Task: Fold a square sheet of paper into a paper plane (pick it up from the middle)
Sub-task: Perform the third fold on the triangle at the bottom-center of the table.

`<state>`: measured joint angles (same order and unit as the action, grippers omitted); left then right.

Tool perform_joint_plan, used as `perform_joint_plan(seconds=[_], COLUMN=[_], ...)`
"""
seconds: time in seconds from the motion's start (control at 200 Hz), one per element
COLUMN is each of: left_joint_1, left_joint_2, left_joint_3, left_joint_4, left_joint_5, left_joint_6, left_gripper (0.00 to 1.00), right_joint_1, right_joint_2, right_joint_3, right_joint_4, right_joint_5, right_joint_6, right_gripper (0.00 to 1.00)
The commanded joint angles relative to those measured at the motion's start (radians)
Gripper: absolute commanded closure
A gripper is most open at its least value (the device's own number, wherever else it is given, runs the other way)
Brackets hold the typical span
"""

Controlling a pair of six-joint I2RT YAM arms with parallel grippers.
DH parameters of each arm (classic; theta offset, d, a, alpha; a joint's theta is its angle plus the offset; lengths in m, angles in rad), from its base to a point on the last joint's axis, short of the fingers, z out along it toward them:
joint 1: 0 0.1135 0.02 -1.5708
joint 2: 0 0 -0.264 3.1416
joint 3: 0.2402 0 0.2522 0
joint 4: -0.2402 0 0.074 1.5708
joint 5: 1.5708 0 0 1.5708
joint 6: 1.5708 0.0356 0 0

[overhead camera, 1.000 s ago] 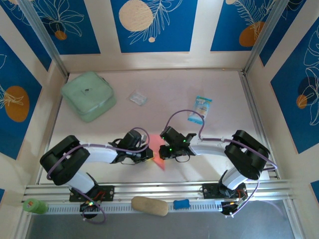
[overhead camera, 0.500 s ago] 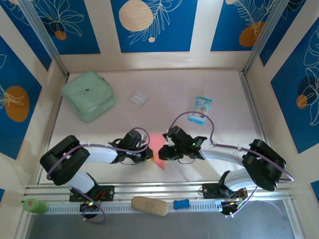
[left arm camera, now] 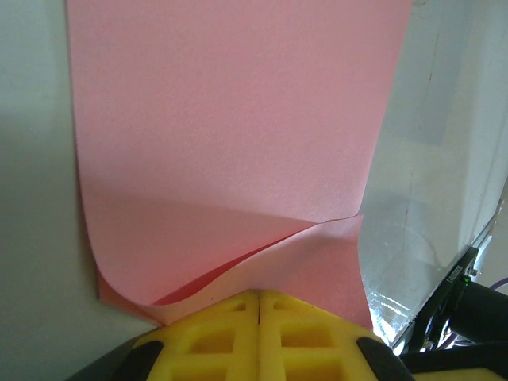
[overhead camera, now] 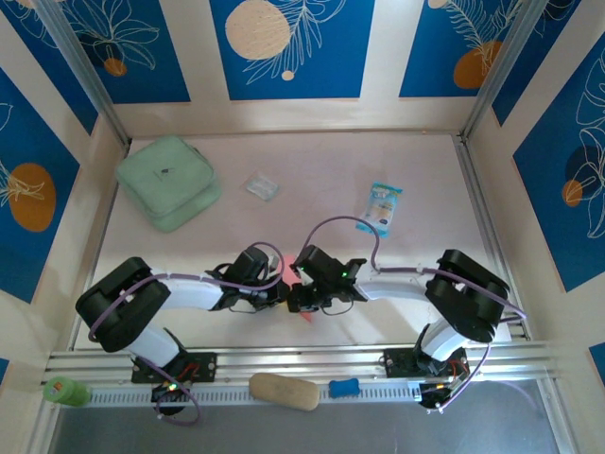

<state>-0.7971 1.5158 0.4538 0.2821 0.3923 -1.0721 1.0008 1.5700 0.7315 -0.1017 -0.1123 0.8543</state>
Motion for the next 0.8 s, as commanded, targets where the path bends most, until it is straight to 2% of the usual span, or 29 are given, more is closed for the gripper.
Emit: perform_joint_plan(seconds=[0.0, 0.79], left_joint_1=[-0.006, -0.006], left_joint_2=[0.007, 0.015], left_joint_3=[0.008, 0.013], left_joint_4=[-0.06, -0.07], left_joint_5=[-0.03, -0.032], left_joint_6=[0.015, 0.015], left_gripper=[1.0, 1.0], right_joint_1=[0.008, 0.051], right_joint_2=[0.025, -0.148], right_joint_3=[0.005, -0.255], right_joint_4=[-0.041, 0.038], right_joint_5=[0.016, 0.036], right_joint_6=[0.019, 0.151], right_gripper=[0.92, 0.92])
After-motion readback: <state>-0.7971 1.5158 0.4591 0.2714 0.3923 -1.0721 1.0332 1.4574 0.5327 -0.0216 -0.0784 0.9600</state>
